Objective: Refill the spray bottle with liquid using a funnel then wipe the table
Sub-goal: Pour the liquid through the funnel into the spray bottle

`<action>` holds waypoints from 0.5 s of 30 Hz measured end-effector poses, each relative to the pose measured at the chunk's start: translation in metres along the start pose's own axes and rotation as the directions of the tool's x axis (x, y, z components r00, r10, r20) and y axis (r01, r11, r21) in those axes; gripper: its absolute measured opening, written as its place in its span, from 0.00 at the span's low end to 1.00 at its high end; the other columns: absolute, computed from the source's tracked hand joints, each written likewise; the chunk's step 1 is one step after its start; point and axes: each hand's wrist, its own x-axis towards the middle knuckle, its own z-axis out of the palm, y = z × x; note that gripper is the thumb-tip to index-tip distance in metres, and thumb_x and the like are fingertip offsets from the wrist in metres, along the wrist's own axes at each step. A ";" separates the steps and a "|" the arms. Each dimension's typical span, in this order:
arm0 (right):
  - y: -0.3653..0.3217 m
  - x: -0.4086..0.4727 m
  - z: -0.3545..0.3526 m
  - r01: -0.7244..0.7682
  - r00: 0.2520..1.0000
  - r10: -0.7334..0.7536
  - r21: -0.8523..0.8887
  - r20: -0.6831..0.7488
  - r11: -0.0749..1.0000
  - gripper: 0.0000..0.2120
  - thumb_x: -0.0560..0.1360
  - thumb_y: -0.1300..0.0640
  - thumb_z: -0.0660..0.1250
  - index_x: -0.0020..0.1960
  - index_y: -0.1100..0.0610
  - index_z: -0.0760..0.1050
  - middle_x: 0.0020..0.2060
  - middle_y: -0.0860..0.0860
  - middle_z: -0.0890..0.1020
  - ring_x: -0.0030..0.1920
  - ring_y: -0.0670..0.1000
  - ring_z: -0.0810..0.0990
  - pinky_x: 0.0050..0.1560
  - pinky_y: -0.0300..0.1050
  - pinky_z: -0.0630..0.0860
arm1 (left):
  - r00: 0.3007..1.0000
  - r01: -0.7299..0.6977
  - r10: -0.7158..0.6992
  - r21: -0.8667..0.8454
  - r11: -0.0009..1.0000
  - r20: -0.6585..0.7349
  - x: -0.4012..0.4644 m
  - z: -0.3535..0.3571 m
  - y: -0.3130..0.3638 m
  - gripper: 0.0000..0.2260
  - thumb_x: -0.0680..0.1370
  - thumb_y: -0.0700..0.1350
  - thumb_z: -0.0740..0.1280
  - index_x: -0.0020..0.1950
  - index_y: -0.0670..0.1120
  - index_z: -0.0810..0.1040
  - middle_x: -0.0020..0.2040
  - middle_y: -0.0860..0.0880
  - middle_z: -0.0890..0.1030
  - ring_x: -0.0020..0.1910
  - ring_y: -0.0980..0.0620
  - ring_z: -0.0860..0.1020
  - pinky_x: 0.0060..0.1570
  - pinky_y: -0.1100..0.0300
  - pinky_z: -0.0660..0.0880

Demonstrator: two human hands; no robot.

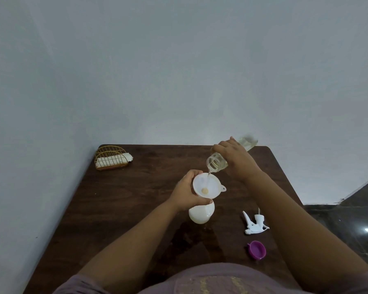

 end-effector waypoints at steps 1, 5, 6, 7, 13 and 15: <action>0.000 0.000 0.000 -0.004 1.000 0.004 0.000 0.004 1.000 0.20 0.61 0.66 0.74 0.51 0.55 0.76 0.43 0.52 0.80 0.46 0.55 0.77 0.63 0.52 0.67 | 1.000 0.000 0.000 0.000 1.000 0.001 0.000 0.000 0.000 0.35 0.63 0.49 0.81 0.65 0.55 0.67 0.62 0.55 0.73 0.59 0.51 0.74 0.59 0.53 0.77; -0.001 0.000 0.001 -0.006 1.000 0.006 -0.001 0.007 1.000 0.22 0.60 0.69 0.73 0.52 0.56 0.76 0.44 0.52 0.79 0.46 0.56 0.76 0.64 0.52 0.66 | 1.000 -0.005 0.005 -0.001 1.000 -0.001 0.001 0.000 0.000 0.35 0.64 0.48 0.81 0.65 0.55 0.67 0.61 0.55 0.74 0.59 0.52 0.74 0.59 0.54 0.77; -0.001 0.000 0.001 -0.004 1.000 0.004 -0.001 0.007 1.000 0.22 0.60 0.69 0.73 0.52 0.56 0.76 0.44 0.52 0.79 0.46 0.56 0.76 0.64 0.53 0.66 | 1.000 -0.006 0.006 0.000 1.000 -0.002 0.001 0.000 0.000 0.35 0.64 0.49 0.81 0.65 0.55 0.67 0.61 0.56 0.74 0.59 0.52 0.75 0.59 0.54 0.77; -0.001 0.000 0.001 -0.004 1.000 0.004 0.000 0.007 1.000 0.23 0.60 0.69 0.73 0.52 0.56 0.76 0.44 0.52 0.79 0.46 0.56 0.76 0.64 0.53 0.66 | 1.000 -0.007 0.007 0.000 1.000 -0.003 0.001 0.000 -0.001 0.35 0.64 0.49 0.81 0.65 0.56 0.67 0.61 0.56 0.74 0.59 0.52 0.75 0.59 0.54 0.77; -0.003 0.000 0.001 -0.007 1.000 0.007 0.013 0.007 1.000 0.23 0.60 0.70 0.73 0.52 0.56 0.76 0.44 0.52 0.79 0.48 0.56 0.77 0.66 0.54 0.65 | 1.000 -0.011 0.011 -0.010 1.000 -0.006 0.001 0.000 -0.001 0.34 0.64 0.48 0.81 0.64 0.56 0.67 0.61 0.56 0.74 0.59 0.52 0.75 0.58 0.55 0.77; -0.004 0.000 0.001 -0.015 1.000 0.015 0.014 0.009 1.000 0.22 0.60 0.70 0.73 0.52 0.56 0.76 0.44 0.52 0.80 0.48 0.56 0.77 0.67 0.55 0.64 | 1.000 -0.005 0.005 -0.010 1.000 -0.003 0.002 -0.001 -0.001 0.35 0.64 0.49 0.81 0.65 0.56 0.67 0.61 0.55 0.74 0.59 0.52 0.75 0.58 0.54 0.77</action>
